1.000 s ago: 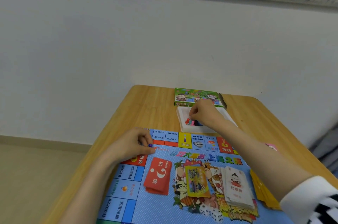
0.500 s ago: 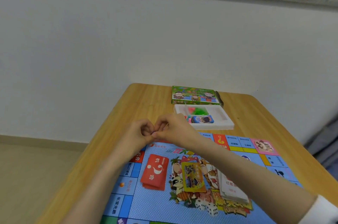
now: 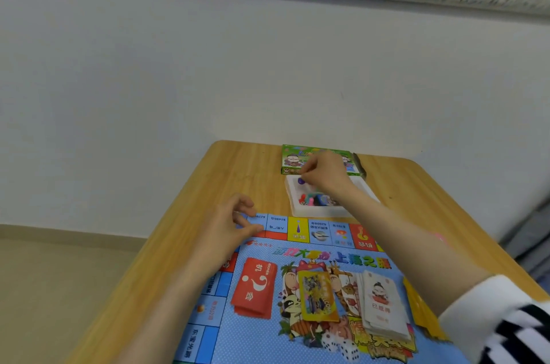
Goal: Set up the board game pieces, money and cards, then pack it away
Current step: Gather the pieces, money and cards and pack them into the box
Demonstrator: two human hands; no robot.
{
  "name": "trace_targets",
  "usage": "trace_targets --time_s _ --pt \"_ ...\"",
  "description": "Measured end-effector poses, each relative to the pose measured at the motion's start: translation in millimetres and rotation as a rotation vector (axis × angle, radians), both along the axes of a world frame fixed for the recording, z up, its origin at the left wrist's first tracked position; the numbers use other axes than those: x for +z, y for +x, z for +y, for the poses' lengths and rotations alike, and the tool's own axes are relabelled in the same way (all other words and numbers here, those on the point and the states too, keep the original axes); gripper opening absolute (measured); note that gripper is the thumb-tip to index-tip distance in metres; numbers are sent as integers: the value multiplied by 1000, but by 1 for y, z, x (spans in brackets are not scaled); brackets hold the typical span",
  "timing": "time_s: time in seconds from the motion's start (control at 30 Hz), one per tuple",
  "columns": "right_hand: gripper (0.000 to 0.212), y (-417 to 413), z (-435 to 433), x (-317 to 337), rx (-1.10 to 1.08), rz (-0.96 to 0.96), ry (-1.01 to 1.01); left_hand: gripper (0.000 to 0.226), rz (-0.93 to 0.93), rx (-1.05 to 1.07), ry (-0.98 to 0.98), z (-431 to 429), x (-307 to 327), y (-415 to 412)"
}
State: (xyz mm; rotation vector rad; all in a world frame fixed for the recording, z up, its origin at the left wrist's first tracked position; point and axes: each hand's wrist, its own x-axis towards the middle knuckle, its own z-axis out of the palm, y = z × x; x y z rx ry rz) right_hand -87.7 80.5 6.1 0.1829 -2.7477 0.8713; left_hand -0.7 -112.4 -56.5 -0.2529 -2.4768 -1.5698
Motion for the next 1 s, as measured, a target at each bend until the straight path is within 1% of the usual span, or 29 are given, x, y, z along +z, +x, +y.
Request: trace_targets --time_s 0.17,0.3,0.43,0.53,0.6,0.67,0.7,0.77,0.83,0.87,0.93,1.0 --pt "14 -10 2 -12 0 -52 78 28 20 20 -3 -1 -3 -3" --pt "17 -13 -3 -17 49 -91 153 25 31 31 -22 -3 -4 -4" --pt "18 -15 -4 -24 65 -71 217 24 23 28 -43 -3 -5 -4" --pt "16 -12 -3 -21 56 -43 159 22 5 37 -40 -3 -5 -4" --pt "15 -3 0 -7 29 44 65 19 -24 34 -22 -4 -2 -3" --pt "14 14 7 12 20 118 -35 12 -80 -15 -48 -7 4 -1" --pt "14 25 12 21 40 125 -55 9 -116 -60 -86 -9 8 0" --pt "14 54 19 33 133 47 -3 5 -189 -163 -179 -12 15 2" --pt "17 87 20 33 261 -118 168 6 -246 -240 -248 -14 23 6" --pt "19 103 20 29 317 -196 246 8 -272 -276 -266 -14 27 7" --pt "28 129 17 13 396 -307 337 13 -321 -330 -314 -16 33 10" --pt "37 148 15 -5 417 -363 422 23 -334 -356 -457 -17 38 14"
